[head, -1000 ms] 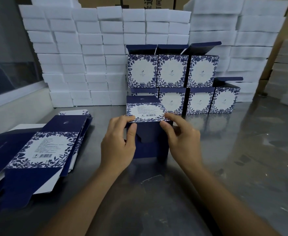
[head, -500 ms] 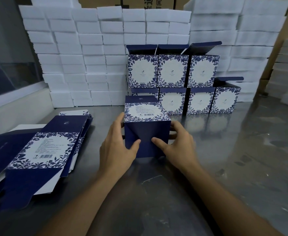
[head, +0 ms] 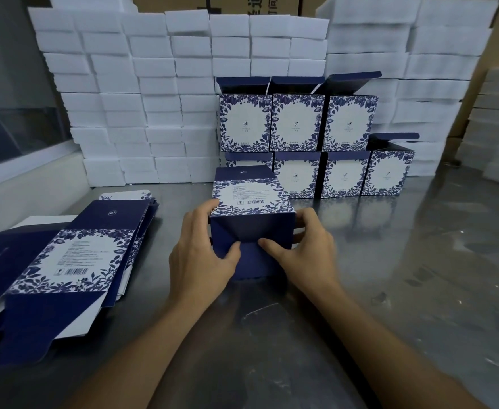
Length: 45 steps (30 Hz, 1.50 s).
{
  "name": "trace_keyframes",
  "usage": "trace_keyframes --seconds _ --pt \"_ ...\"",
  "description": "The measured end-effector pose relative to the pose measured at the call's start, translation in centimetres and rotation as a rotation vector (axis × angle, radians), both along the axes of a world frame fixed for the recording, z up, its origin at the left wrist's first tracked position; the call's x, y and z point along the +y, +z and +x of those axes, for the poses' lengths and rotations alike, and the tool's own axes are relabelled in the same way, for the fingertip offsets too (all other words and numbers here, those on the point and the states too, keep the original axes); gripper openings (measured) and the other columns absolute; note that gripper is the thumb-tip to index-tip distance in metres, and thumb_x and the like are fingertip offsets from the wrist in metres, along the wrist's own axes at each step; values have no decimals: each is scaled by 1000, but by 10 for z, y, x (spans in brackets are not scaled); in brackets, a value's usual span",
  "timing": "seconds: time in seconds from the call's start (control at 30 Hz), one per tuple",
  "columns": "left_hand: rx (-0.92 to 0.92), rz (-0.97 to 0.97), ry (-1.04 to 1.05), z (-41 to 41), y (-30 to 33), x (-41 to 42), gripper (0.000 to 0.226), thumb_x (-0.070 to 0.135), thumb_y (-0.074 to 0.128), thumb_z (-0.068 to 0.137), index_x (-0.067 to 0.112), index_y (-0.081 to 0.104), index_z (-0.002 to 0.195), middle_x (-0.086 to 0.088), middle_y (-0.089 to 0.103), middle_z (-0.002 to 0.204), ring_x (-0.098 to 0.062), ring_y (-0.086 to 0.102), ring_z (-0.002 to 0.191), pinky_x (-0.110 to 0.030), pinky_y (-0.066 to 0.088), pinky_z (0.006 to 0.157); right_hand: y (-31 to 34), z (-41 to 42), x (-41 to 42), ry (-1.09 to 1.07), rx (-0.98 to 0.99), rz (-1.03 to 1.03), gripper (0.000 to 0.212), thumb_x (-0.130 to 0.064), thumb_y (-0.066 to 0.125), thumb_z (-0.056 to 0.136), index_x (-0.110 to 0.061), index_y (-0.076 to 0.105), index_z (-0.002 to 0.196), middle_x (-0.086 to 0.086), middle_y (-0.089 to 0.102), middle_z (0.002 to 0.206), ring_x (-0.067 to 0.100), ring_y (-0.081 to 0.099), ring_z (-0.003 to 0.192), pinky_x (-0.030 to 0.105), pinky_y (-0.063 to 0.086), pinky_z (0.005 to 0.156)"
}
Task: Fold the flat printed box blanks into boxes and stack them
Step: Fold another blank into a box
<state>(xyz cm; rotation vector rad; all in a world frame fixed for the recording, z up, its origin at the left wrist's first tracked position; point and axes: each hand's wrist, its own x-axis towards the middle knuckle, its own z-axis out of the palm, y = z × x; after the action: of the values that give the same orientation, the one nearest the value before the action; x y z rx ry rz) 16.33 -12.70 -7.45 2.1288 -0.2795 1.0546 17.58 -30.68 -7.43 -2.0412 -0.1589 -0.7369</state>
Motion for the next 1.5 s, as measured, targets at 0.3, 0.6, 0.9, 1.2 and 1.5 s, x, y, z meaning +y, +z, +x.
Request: trace_keyframes --seconds 0.3,0.6,0.9,1.2,1.5 --pt "-18 32 29 -2 0 -3 77 23 84 67 28 38 128 2 51 123 -9 49 91 -31 46 66 -2 -1 3 13 5 0 51 -39 89 67 -44 43 88 -28 61 89 -10 60 82 22 49 65" --pt "-15 41 58 -1 -1 -2 71 24 79 74 26 38 132 1 49 127 -13 52 103 -30 46 67 5 -13 10 191 -41 14 73 -51 72 81 -55 33 142 -18 58 133 11 61 115 45 56 89" --pt "-110 -138 -181 -6 8 0 53 49 56 84 19 40 124 17 51 114 3 54 102 -8 41 75 12 -18 11 156 -136 142 41 -63 61 83 -40 53 116 -25 61 117 4 61 110 30 52 89" --pt "-121 -213 -198 -4 9 -5 17 32 47 95 18 49 104 19 55 98 0 57 92 -16 46 71 12 -12 7 67 -123 101 41 -52 64 86 -21 46 66 -8 54 75 9 55 75 15 38 66" --pt "-46 -269 -138 3 4 -4 28 11 62 88 23 47 107 0 56 108 -8 56 96 -15 48 74 2 -3 1 57 59 82 59 -54 57 96 -3 58 66 3 63 76 15 62 76 27 45 69"
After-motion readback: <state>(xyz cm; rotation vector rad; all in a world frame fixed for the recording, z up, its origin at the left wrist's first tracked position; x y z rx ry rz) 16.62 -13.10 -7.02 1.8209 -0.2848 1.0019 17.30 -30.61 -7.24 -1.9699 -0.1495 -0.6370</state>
